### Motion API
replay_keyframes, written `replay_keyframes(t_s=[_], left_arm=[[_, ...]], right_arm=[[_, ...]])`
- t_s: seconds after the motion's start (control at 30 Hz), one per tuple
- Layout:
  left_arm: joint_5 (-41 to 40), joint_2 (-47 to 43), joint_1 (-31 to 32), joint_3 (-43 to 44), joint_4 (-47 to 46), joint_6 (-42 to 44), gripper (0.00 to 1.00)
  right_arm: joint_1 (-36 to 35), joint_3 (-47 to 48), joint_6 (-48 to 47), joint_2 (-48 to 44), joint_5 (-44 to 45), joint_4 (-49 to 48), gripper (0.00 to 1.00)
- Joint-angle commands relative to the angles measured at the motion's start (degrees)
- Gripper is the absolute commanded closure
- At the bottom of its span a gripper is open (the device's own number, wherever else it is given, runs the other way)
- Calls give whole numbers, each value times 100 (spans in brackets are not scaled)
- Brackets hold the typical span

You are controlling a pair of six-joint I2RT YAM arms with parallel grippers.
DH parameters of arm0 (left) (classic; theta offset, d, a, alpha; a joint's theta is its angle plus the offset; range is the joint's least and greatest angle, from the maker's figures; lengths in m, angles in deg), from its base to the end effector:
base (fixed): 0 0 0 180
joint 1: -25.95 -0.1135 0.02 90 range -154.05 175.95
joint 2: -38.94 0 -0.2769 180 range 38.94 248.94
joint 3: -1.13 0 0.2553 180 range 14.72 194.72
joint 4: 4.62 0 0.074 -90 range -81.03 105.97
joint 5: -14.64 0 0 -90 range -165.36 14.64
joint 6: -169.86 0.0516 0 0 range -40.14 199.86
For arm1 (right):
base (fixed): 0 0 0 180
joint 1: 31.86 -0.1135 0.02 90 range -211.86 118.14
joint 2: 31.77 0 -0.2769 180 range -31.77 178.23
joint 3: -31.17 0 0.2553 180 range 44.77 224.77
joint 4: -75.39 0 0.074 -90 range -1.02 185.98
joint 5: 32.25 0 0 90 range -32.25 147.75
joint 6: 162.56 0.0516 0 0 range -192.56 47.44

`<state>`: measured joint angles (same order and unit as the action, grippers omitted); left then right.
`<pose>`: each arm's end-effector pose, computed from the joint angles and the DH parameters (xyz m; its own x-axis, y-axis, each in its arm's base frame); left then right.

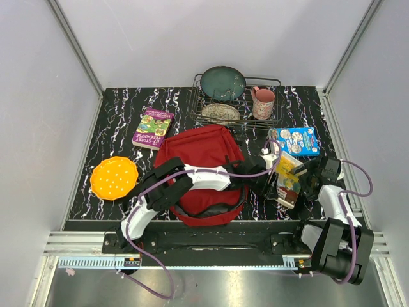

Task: Pack the student bag
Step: Pick up the book from the center of the board.

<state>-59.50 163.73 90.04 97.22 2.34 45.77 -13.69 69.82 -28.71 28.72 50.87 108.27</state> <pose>0.2068 -0.4580 0.1462 -0.7503 0.3106 -0.5836 0.6541 0.4766 -0.5873 0.1852 -0.0543 0.1573 -0.3904 0.8520 -0.3488 0.7132 0.5195 0.4706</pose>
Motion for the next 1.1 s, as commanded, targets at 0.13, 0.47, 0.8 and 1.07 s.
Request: replay_keyframes(t_s=[0.13, 0.47, 0.8, 1.07], left_arm=[[331, -174, 138, 504, -269, 33, 87], [-29, -1315, 121, 399, 337, 560, 100], [-1014, -3924, -309, -638, 646, 886, 100], [-1313, -5130, -459, -1296, 760, 965, 100]], right_arm=[[-51, -256, 281, -625, -719, 461, 12], [-51, 1061, 54, -2006, -385, 2261, 0], [-51, 2916, -677, -1760, -1113, 3063, 0], [-51, 2460, 394, -2163, -4224, 640, 0]])
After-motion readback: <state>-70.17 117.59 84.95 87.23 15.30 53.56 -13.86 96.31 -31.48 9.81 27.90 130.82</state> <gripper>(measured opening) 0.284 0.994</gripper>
